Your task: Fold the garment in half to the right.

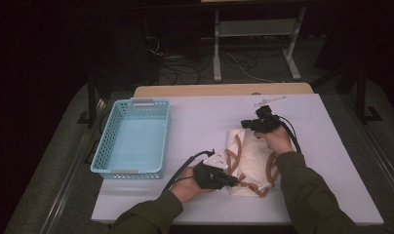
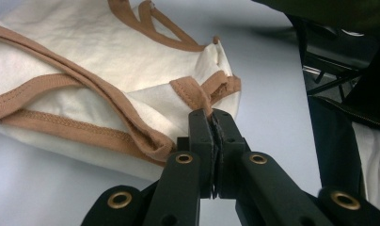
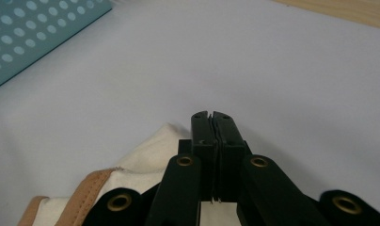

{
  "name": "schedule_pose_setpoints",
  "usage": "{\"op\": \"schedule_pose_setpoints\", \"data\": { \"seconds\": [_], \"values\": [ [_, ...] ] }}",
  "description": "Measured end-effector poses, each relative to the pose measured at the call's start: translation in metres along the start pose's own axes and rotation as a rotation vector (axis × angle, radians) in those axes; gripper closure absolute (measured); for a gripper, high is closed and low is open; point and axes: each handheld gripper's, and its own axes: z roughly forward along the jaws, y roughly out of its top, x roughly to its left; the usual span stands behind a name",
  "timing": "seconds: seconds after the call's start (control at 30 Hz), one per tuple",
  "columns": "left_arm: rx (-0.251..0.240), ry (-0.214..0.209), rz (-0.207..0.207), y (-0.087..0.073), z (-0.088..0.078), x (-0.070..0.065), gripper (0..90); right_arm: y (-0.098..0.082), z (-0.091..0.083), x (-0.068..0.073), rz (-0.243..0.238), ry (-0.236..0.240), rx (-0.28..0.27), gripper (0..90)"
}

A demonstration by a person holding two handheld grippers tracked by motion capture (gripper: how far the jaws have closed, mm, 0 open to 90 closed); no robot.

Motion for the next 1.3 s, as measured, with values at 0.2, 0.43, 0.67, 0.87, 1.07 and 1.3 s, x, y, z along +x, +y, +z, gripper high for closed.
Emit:
{"op": "schedule_pose_setpoints", "data": {
  "seconds": [0.2, 0.43, 0.67, 0.87, 1.07, 1.3],
  "values": [
    [0.0, -0.007, 0.006, 0.002, 0.001, 0.0, 87.5, -0.006, -0.004, -0.005, 0.005, -0.005, -0.013, 87.5],
    [-0.008, -0.01, -0.003, 0.003, 0.001, 0.0, 87.5, -0.012, -0.01, -0.008, 0.009, -0.011, -0.023, 87.5],
    [-0.019, -0.029, -0.01, 0.008, 0.004, 0.001, 87.5, -0.015, -0.017, -0.013, 0.016, -0.017, -0.031, 87.5],
    [-0.021, -0.042, 0.005, 0.015, 0.01, 0.001, 87.5, -0.018, -0.026, -0.018, 0.016, -0.025, -0.052, 87.4],
    [-0.022, -0.055, 0.011, 0.021, 0.017, 0.0, 87.4, -0.024, -0.031, -0.025, 0.033, -0.034, -0.056, 87.4],
    [-0.024, -0.071, 0.021, 0.026, 0.023, 0.0, 87.4, -0.026, -0.035, -0.031, 0.054, -0.038, -0.065, 87.4]
  ]
}}
